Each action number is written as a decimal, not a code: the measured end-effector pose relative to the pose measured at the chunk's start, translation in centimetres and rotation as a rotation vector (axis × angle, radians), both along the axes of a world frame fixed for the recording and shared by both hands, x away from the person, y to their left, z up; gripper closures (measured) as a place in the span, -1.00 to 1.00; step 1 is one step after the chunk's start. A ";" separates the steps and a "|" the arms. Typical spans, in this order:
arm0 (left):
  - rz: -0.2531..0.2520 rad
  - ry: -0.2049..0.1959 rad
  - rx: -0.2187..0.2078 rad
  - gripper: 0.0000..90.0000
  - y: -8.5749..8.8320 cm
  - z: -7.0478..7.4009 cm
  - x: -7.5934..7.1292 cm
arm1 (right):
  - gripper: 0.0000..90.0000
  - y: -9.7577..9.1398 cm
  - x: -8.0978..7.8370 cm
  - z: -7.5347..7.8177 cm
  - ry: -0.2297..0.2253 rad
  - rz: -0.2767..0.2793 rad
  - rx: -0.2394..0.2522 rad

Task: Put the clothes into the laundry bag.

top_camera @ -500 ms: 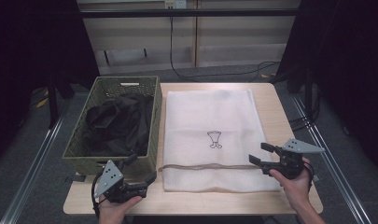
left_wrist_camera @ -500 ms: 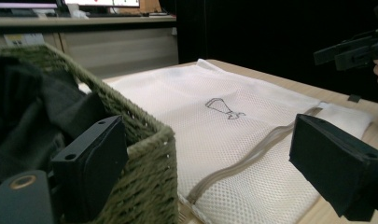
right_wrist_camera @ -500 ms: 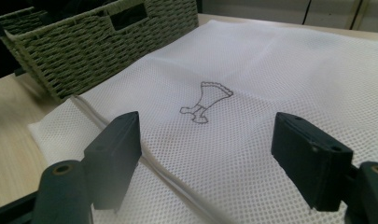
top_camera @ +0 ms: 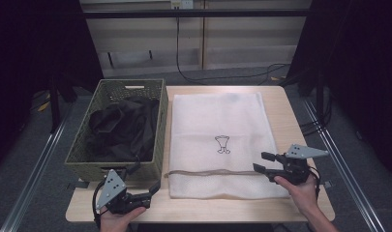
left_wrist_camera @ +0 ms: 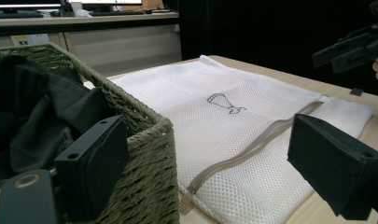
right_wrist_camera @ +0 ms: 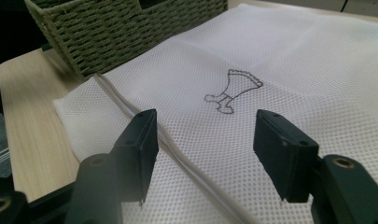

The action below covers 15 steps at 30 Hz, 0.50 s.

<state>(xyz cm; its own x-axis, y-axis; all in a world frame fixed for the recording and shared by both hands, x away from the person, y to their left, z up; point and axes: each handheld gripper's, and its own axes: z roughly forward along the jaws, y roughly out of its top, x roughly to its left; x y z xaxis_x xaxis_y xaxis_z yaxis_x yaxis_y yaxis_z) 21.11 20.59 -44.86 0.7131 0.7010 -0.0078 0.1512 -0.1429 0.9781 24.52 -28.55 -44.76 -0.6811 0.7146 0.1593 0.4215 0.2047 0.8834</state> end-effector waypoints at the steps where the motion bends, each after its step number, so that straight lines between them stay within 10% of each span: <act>1: -0.002 -0.001 -0.003 -0.73 0.0 0.0 0.0 | -0.09 0.2 0.2 -0.1 0.013 0.010 0.000; 15: -0.024 -0.033 0.051 -0.68 -0.3 0.1 -0.6 | -0.09 5.7 2.3 -0.8 0.088 0.139 -0.129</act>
